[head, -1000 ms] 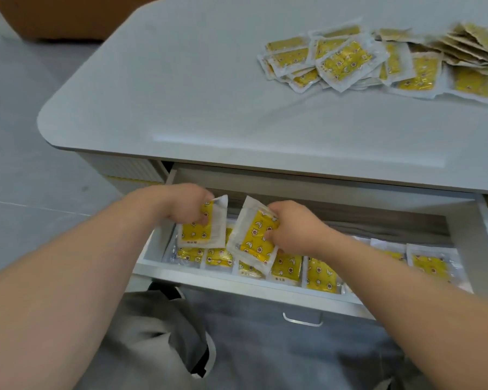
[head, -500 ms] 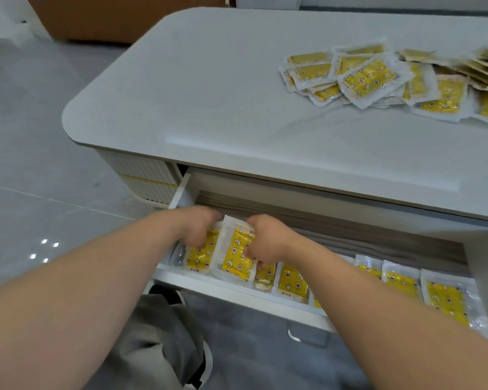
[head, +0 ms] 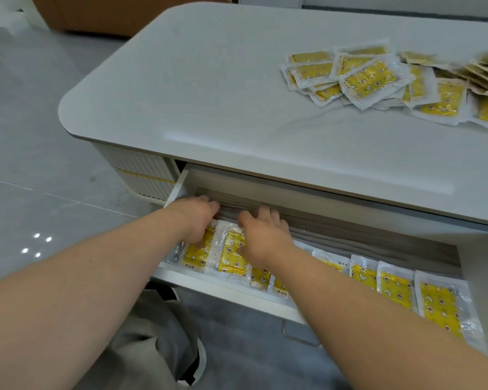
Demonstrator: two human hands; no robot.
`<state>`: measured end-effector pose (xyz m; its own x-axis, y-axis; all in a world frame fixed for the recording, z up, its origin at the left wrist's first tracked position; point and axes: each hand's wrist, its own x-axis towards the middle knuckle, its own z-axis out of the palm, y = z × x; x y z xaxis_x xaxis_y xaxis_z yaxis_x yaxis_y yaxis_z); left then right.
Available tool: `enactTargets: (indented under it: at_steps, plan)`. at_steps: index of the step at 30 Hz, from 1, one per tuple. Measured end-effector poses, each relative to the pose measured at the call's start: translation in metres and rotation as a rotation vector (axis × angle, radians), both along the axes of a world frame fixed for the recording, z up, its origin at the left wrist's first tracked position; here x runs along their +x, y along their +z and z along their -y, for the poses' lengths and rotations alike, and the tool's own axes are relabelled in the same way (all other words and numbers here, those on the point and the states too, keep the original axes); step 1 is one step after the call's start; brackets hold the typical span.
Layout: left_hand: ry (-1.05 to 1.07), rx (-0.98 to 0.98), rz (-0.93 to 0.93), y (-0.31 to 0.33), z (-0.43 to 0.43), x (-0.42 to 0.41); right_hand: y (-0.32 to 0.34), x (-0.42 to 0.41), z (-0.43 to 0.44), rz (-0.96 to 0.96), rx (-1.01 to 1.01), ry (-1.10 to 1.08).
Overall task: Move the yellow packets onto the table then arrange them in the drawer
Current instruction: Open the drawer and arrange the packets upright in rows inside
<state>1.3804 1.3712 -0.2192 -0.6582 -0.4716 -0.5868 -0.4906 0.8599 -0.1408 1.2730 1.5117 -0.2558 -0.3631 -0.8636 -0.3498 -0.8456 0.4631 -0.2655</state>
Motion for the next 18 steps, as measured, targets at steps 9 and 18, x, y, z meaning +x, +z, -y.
enactTargets:
  at_steps: [9,18]
  plan:
    - [-0.063,0.056,0.109,0.072,-0.036,-0.04,0.085,-0.002,-0.024,0.156,0.003,0.078]
    - [0.031,0.231,-0.745,0.116,-0.038,-0.07,0.157,-0.098,-0.046,-0.016,-0.459,-0.355]
